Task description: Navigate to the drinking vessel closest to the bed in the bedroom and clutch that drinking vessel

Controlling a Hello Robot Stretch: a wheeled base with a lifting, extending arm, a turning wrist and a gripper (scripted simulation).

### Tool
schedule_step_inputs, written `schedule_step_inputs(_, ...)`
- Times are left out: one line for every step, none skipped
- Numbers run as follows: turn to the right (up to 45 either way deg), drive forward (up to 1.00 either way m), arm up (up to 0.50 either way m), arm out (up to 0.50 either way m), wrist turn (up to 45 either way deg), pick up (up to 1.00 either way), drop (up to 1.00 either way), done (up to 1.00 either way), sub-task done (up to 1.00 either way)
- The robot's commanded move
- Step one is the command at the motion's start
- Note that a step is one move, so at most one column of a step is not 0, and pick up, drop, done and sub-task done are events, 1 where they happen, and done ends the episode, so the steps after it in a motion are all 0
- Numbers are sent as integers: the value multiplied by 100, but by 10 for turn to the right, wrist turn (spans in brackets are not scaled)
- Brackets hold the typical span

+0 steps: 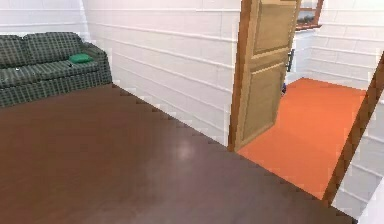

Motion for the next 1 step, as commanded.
schedule_step_inputs(0,30,0,0,0,0,0,0,0)
